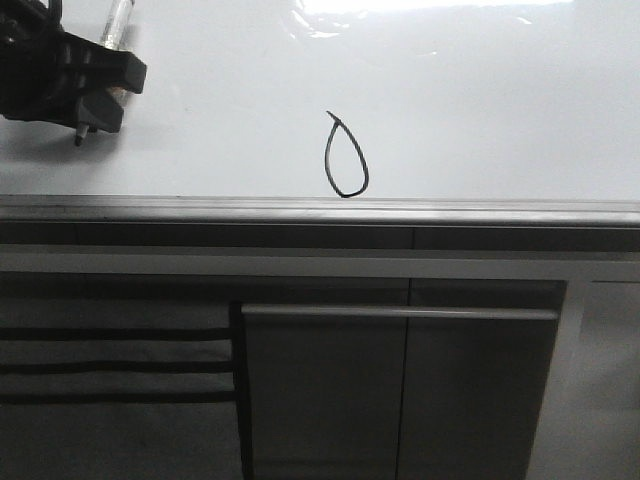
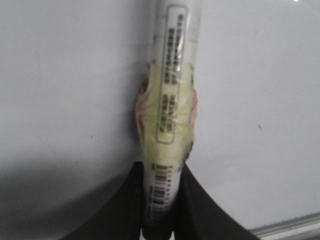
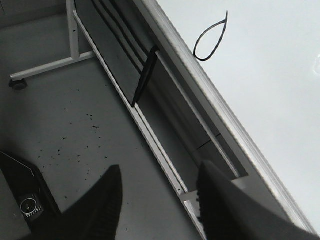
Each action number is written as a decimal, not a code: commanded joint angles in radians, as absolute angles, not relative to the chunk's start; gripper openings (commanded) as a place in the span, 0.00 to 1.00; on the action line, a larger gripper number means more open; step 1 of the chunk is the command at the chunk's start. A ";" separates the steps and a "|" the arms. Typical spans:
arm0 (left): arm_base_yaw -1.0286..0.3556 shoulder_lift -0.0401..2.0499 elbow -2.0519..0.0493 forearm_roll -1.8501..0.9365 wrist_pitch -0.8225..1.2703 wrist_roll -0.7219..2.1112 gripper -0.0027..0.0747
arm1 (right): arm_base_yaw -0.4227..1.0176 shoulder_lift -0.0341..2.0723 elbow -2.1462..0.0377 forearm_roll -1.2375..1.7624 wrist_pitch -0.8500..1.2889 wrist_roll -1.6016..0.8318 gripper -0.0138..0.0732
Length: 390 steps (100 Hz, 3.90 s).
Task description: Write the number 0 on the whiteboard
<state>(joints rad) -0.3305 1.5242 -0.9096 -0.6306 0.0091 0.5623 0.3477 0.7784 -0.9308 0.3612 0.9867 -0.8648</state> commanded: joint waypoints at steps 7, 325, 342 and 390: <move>-0.297 1.521 -0.984 -0.640 0.032 0.553 0.22 | 0.339 0.772 -0.956 0.389 0.933 -0.863 0.52; -0.127 -0.031 0.021 0.026 -0.110 -0.019 0.01 | 0.112 0.114 -0.242 -0.164 -0.067 0.249 0.07; -0.127 -0.031 0.021 0.026 -0.110 -0.019 0.01 | 0.087 0.000 -0.088 -0.194 -0.092 0.238 0.07; -0.127 -0.031 0.021 0.026 -0.110 -0.019 0.01 | 0.066 -0.028 0.022 -0.196 -0.124 0.238 0.07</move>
